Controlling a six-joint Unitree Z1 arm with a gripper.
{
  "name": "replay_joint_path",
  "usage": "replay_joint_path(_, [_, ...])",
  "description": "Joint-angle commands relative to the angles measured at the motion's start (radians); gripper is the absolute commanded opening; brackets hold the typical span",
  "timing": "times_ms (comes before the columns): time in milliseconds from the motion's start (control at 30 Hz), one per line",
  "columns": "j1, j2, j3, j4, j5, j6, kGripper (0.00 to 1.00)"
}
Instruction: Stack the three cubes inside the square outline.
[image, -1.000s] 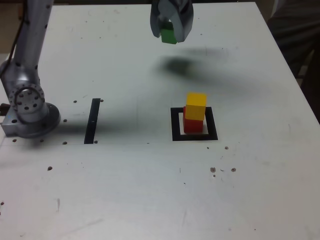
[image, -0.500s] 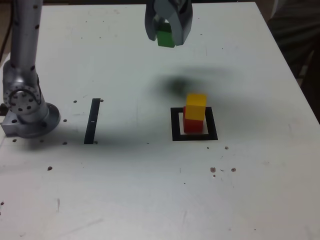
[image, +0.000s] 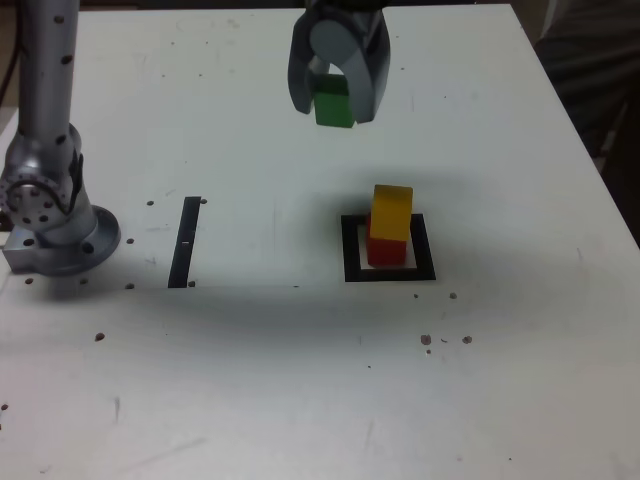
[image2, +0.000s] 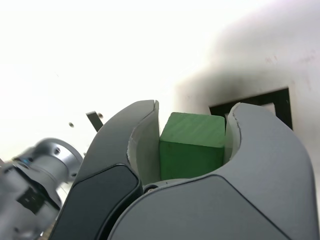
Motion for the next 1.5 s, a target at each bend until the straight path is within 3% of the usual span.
replay_joint_path(0, [-0.022, -0.009, -0.006, 0.006, -0.009, -0.023, 0.35])
replay_joint_path(700, [-0.214, 0.031, -0.056, 0.017, -0.078, -0.22, 0.35])
replay_joint_path(1467, [-0.227, 0.106, -0.09, -0.019, -0.074, -0.231, 0.37])
